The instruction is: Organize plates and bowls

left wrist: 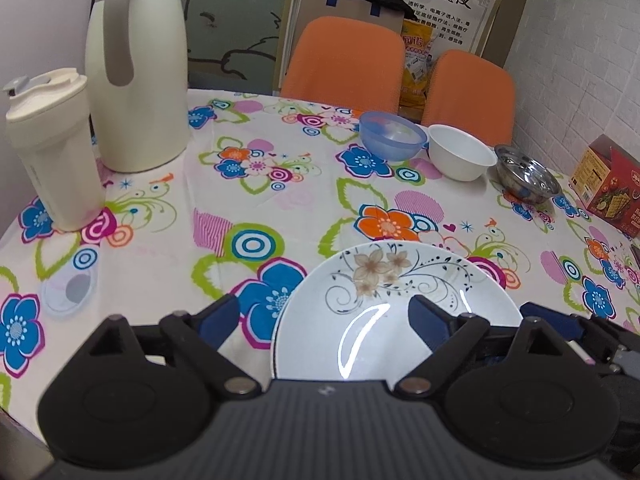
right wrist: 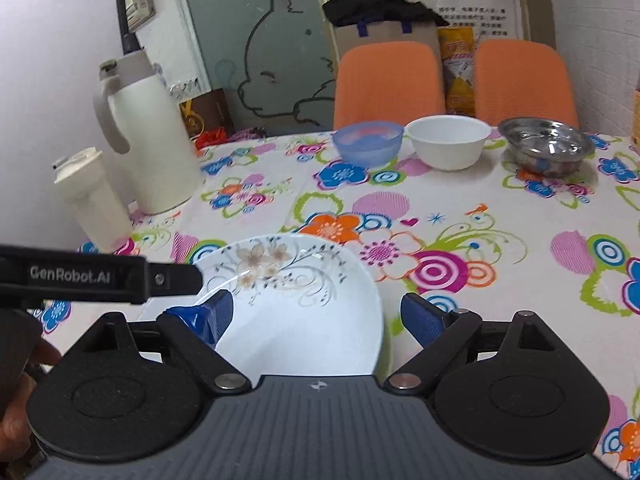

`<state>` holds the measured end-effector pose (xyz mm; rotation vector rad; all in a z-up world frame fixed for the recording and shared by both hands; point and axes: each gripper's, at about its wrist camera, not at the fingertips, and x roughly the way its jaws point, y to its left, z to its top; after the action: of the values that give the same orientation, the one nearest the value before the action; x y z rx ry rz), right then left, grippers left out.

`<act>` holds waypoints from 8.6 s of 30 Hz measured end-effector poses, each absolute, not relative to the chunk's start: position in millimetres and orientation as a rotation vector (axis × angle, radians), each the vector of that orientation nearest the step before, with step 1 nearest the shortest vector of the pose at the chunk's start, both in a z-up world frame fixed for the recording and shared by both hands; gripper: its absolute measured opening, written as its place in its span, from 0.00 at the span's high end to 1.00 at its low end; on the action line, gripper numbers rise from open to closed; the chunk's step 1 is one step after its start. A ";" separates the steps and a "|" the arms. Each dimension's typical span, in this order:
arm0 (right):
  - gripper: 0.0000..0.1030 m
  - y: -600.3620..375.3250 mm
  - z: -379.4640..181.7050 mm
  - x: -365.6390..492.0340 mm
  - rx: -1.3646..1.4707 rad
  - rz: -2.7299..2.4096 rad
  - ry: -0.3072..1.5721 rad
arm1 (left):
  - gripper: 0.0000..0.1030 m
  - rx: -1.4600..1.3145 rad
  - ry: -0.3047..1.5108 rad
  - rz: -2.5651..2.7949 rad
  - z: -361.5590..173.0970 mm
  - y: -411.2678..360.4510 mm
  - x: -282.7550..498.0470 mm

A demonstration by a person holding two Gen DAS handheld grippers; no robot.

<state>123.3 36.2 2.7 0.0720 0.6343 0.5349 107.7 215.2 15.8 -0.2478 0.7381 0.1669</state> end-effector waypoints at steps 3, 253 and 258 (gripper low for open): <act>0.24 18.6 4.0 128.3 0.108 0.512 0.635 | 0.11 -0.261 0.734 0.166 18.4 216.1 106.9; 0.37 -86.2 47.1 195.3 -0.526 0.676 0.675 | 0.37 0.365 0.786 -0.517 45.6 -33.0 263.7; 0.37 -94.4 30.9 180.9 -0.501 0.668 0.715 | 0.36 0.367 0.825 -0.540 23.0 -47.7 243.1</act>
<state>180.9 -94.4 30.9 -0.5008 0.7146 0.6682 243.1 -47.7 23.0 0.3667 0.8247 -0.5404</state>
